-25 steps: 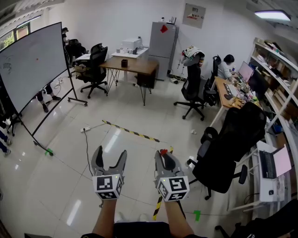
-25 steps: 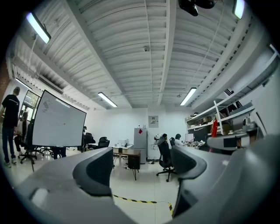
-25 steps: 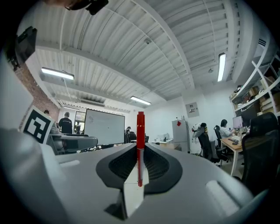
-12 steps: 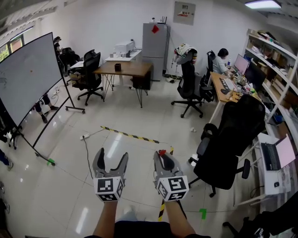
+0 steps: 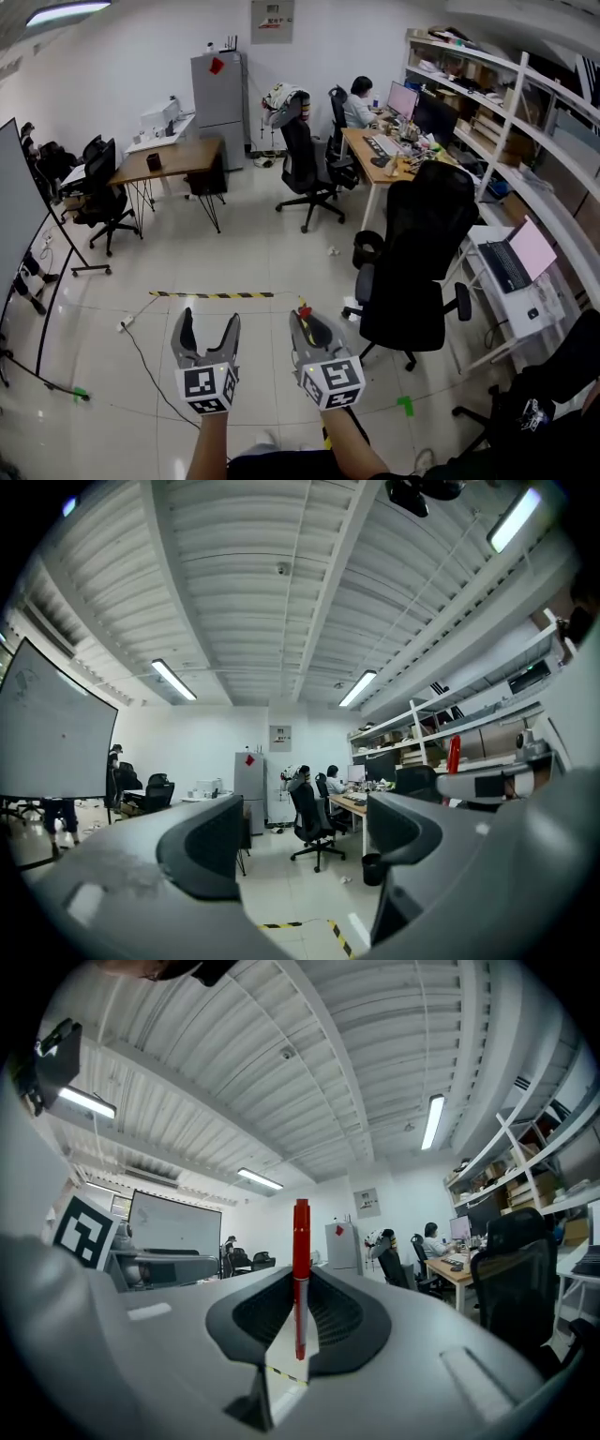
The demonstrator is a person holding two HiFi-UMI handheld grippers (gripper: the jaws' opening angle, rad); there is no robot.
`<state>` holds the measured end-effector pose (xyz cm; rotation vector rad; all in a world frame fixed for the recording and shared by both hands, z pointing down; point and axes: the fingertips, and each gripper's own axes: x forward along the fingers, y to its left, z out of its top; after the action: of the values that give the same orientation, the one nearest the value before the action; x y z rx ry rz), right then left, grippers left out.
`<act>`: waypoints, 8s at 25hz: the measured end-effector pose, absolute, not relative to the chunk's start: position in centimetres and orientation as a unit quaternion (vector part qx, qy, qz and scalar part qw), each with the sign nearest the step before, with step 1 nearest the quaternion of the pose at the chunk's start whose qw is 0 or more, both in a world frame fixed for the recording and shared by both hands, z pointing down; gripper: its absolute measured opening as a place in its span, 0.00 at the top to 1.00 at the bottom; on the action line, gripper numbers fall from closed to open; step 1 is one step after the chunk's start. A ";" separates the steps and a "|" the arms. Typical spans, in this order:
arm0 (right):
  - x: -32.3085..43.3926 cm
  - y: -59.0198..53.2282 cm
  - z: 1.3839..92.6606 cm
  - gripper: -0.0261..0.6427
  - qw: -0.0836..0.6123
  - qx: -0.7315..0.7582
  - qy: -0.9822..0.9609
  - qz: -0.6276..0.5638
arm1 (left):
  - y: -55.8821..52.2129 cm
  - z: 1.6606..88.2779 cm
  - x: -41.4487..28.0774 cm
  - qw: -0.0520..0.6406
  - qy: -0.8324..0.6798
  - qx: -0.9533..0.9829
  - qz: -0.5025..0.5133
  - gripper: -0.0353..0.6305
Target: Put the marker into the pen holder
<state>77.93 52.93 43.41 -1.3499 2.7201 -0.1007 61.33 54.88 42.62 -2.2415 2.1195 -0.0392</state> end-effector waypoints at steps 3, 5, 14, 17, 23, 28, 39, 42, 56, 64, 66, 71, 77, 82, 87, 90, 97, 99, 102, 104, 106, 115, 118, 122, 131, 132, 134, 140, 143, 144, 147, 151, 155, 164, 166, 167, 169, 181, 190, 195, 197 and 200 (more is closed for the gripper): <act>77.1 52.0 43.7 0.89 0.051 -0.463 0.884 -0.035 | 53.4 42.5 60.0 0.031 0.676 -0.736 -0.012 0.32; 76.0 51.4 44.1 0.89 0.049 -0.471 0.880 -0.040 | 52.7 42.9 58.7 0.027 0.671 -0.741 -0.013 0.32; 70.6 49.9 45.1 0.89 0.025 -0.475 0.879 -0.037 | 50.8 44.2 52.2 0.013 0.675 -0.738 -0.003 0.32; 69.7 48.5 45.2 0.89 0.020 -0.476 0.879 -0.040 | 49.5 44.8 51.1 0.002 0.677 -0.736 0.000 0.32; 68.2 43.4 45.2 0.89 0.019 -0.458 0.888 -0.039 | 45.2 45.7 50.6 -0.007 0.680 -0.733 -0.001 0.33; 66.7 35.2 44.1 0.89 0.035 -0.430 0.902 -0.038 | 38.2 44.1 49.8 0.006 0.693 -0.721 -0.001 0.33; 65.4 22.7 42.8 0.89 0.051 -0.372 0.926 -0.038 | 27.2 42.7 49.6 0.016 0.724 -0.689 0.000 0.34; 64.7 20.6 43.6 0.89 0.041 -0.361 0.930 -0.051 | 25.4 43.3 49.4 0.009 0.729 -0.685 -0.012 0.34; 62.8 13.2 44.2 0.89 0.031 -0.375 0.925 -0.049 | 16.3 43.3 47.3 0.011 0.717 -0.697 -0.013 0.34; 59.1 7.9 42.5 0.89 0.039 -0.393 0.918 -0.032 | 9.9 41.6 43.9 0.023 0.698 -0.716 -0.003 0.34; 57.9 6.7 42.0 0.89 0.041 -0.398 0.916 -0.029 | 8.5 41.1 42.6 0.026 0.694 -0.719 0.000 0.34; 54.8 4.1 41.9 0.89 0.032 -0.410 0.911 -0.031 | 5.6 41.1 39.6 0.018 0.686 -0.727 0.006 0.34; 52.0 0.7 42.3 0.89 0.029 -0.422 0.906 -0.034 | 2.7 41.8 35.9 0.018 0.686 -0.727 -0.004 0.34; 47.8 -2.0 42.8 0.89 0.016 -0.400 0.916 -0.037 | 0.9 42.5 32.0 0.010 0.703 -0.711 -0.013 0.34; 41.6 -4.3 42.8 0.89 0.012 -0.348 0.937 -0.030 | -0.1 43.7 26.8 0.003 0.736 -0.677 -0.018 0.34; 37.1 -5.6 43.1 0.89 0.004 -0.308 0.951 -0.030 | -0.3 43.9 22.9 0.003 0.764 -0.645 -0.022 0.34; 25.9 -9.8 42.6 0.89 0.007 -0.185 0.982 -0.033 | -0.5 42.6 14.1 0.017 0.840 -0.542 -0.008 0.34; 22.1 -10.1 42.5 0.89 0.007 -0.140 0.989 -0.037 | 0.2 42.2 11.4 0.020 0.865 -0.501 0.005 0.34; 17.0 -9.5 42.4 0.89 0.006 -0.065 0.997 -0.040 | 2.1 42.4 8.1 0.014 0.900 -0.435 0.013 0.34; 13.6 -8.2 42.3 0.89 0.009 -0.008 0.999 -0.038 | 4.2 43.0 6.0 0.006 0.923 -0.385 0.007 0.34; 10.6 -6.3 42.3 0.89 0.010 0.049 0.998 -0.033 | 6.7 43.4 4.4 -0.005 0.942 -0.335 -0.003 0.34; 2.7 1.5 44.2 0.89 -0.012 0.210 0.976 -0.053 | 16.1 44.5 1.1 -0.022 0.983 -0.184 -0.008 0.34; 0.8 3.8 44.5 0.89 -0.016 0.239 0.969 -0.056 | 18.5 44.5 -0.1 -0.021 0.988 -0.155 -0.006 0.34; -2.1 6.1 45.3 0.89 -0.020 0.261 0.964 -0.051 | 20.4 45.1 -2.6 -0.021 0.990 -0.136 -0.004 0.34; -12.9 8.6 44.1 0.89 -0.006 0.249 0.968 -0.039 | 23.3 44.1 -13.6 -0.001 0.989 -0.145 0.000 0.34; -14.0 9.0 43.9 0.89 -0.004 0.248 0.968 -0.036 | 23.7 43.9 -14.7 0.002 0.989 -0.145 0.001 0.34; -16.5 10.0 43.7 0.89 -0.003 0.247 0.968 -0.032 | 24.6 43.8 -17.2 0.002 0.989 -0.145 0.004 0.34; -22.5 12.9 43.7 0.89 -0.010 0.242 0.970 -0.024 | 26.9 44.8 -23.6 -0.009 0.987 -0.163 0.009 0.34; -24.8 13.2 43.9 0.89 -0.016 0.237 0.971 -0.018 | 27.6 45.2 -26.2 -0.014 0.986 -0.168 0.014 0.34; -25.6 12.9 44.1 0.89 -0.017 0.233 0.972 -0.017 | 27.4 45.4 -27.1 -0.014 0.985 -0.171 0.016 0.34; -27.8 11.1 44.5 0.89 -0.020 0.219 0.975 -0.016 | 26.4 46.1 -29.6 -0.016 0.984 -0.178 0.022 0.34; -31.6 9.0 45.1 0.89 -0.017 0.207 0.978 -0.014 | 24.6 46.7 -33.9 -0.016 0.982 -0.188 0.022 0.34; -36.4 6.8 45.4 0.89 -0.017 0.197 0.980 -0.024 | 22.1 46.3 -39.2 -0.017 0.979 -0.203 0.011 0.34; -46.8 -2.8 43.6 0.89 0.011 0.150 0.987 -0.049 | 10.1 43.8 -51.5 0.000 0.961 -0.276 -0.016 0.34; -48.1 -5.7 43.4 0.89 0.015 0.133 0.990 -0.052 | 6.3 43.4 -53.3 0.003 0.953 -0.302 -0.019 0.34; -48.6 -7.1 43.3 0.89 0.017 0.123 0.991 -0.053 | 4.5 43.3 -54.0 0.005 0.949 -0.314 -0.021 0.34; -49.4 -9.9 43.3 0.89 0.020 0.101 0.993 -0.055 | 1.2 43.1 -55.2 0.006 0.941 -0.337 -0.024 0.34; -48.7 -23.7 44.7 0.89 0.019 -0.056 0.997 -0.059 | -15.8 43.9 -58.1 0.000 0.874 -0.485 -0.021 0.34; -48.9 -34.1 46.5 0.89 0.012 -0.209 0.976 -0.060 | -30.2 45.2 -60.1 -0.002 0.790 -0.612 -0.020 0.34; -50.0 -40.4 46.2 0.89 0.023 -0.290 0.955 -0.059 | -38.2 44.7 -60.9 0.005 0.732 -0.682 -0.001 0.34; -50.8 -42.5 46.2 0.89 0.020 -0.317 0.946 -0.061 | -40.9 44.6 -61.8 0.001 0.711 -0.703 0.001 0.34; -51.6 -44.8 45.7 0.89 0.017 -0.348 0.936 -0.052 | -44.0 44.4 -63.2 -0.004 0.691 -0.723 -0.002 0.34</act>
<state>-51.64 -44.85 45.72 -1.0804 2.9101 -0.1618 -63.16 -43.96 44.38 -2.2770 2.1762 -0.0070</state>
